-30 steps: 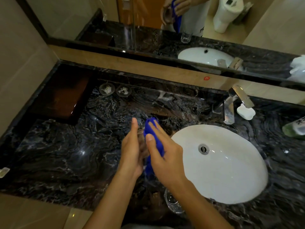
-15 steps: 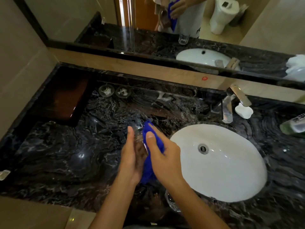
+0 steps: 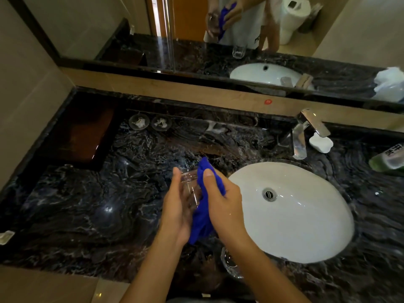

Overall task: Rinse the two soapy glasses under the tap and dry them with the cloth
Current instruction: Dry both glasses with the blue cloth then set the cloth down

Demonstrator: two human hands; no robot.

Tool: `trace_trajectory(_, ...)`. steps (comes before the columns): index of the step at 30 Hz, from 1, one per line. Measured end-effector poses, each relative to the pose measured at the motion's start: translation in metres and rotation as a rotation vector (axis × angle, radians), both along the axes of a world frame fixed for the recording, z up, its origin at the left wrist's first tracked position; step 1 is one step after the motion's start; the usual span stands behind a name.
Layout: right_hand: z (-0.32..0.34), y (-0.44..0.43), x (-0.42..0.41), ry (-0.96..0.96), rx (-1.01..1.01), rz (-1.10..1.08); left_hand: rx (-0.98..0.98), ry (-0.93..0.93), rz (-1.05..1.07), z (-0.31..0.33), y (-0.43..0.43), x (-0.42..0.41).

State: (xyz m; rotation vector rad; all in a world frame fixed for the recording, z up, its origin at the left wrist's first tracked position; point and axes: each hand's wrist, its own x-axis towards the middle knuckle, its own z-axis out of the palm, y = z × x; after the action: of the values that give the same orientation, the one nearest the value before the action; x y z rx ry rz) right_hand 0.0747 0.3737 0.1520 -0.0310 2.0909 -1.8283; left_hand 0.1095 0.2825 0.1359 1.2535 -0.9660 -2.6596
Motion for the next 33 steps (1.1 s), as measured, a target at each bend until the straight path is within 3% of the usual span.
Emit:
trace_trajectory(4, -0.01, 0.006, 0.011, 0.412, 0.196, 0.25, -0.067, 0.001, -0.039, 0.002, -0.003, -0.006)
trace_trajectory(6, -0.017, 0.007, 0.014, 0.525, 0.25, 0.291, -0.077, 0.013, -0.037, 0.0, -0.001, -0.006)
trace_trajectory(10, -0.011, 0.001, 0.016, 0.417, 0.084, 0.141, -0.024, 0.071, -0.007, -0.002, 0.003, -0.005)
trace_trajectory(13, -0.006, 0.002, 0.011, 0.08, -0.083, -0.026, -0.012, 0.091, 0.005, 0.001, 0.002, -0.004)
trace_trajectory(15, -0.003, 0.003, 0.004, -0.041, -0.077, -0.079, -0.049, 0.072, 0.006, 0.002, 0.002, -0.003)
trace_trajectory(18, 0.001, 0.004, 0.006, 0.077, -0.004, 0.001, -0.065, 0.019, -0.025, 0.004, 0.001, -0.006)
trace_trajectory(24, -0.015, 0.01, 0.009, 0.528, 0.164, 0.213, -0.177, 0.008, -0.066, 0.008, 0.007, -0.012)
trace_trajectory(26, -0.015, 0.007, 0.01, 0.466, 0.1, 0.17, -0.174, 0.003, -0.04, 0.007, 0.009, -0.012)
trace_trajectory(30, -0.008, 0.006, 0.004, 0.055, -0.083, -0.08, -0.088, -0.009, -0.044, 0.008, 0.006, -0.01)
trace_trajectory(33, -0.008, 0.007, -0.001, 0.018, -0.02, -0.064, -0.051, -0.055, -0.048, 0.007, 0.006, -0.011)
